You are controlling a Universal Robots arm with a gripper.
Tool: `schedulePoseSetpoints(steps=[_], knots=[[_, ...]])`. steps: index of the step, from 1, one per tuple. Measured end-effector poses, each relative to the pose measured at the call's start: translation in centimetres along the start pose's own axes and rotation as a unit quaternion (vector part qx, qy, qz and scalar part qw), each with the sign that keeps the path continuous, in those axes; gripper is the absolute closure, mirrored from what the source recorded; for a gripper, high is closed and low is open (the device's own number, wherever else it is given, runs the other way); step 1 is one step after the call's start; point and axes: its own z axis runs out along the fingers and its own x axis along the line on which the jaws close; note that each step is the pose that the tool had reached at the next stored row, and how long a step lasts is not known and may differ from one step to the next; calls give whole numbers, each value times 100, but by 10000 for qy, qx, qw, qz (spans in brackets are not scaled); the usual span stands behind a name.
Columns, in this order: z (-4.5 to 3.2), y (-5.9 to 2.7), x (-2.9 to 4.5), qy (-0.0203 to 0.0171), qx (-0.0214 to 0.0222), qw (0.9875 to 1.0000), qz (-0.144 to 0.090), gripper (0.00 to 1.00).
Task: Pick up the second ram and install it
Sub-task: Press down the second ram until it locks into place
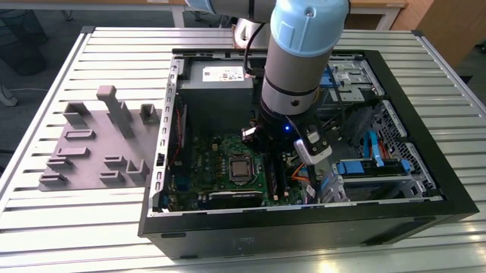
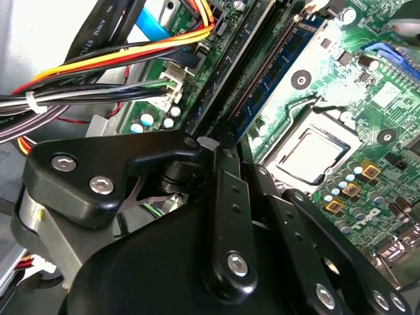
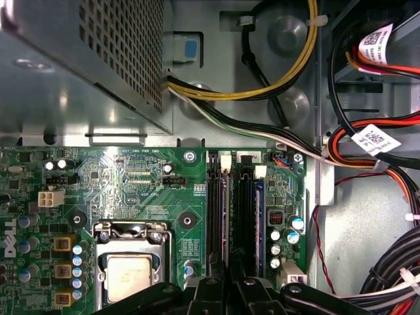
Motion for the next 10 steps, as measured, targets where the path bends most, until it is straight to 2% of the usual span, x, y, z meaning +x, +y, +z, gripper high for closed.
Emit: schedulePoseSetpoints(steps=[1, 2, 4, 5, 7, 10], knots=[[1, 0, 0, 0, 0, 10000, 0, 85], [1, 0, 0, 0, 1, 10000, 0, 80], [2, 0, 0, 0, 1, 10000, 0, 80], [3, 0, 0, 0, 1, 10000, 0, 73], [-5, 0, 0, 0, 1, 10000, 0, 73], [-61, 1, 0, 0, 1, 10000, 0, 73]])
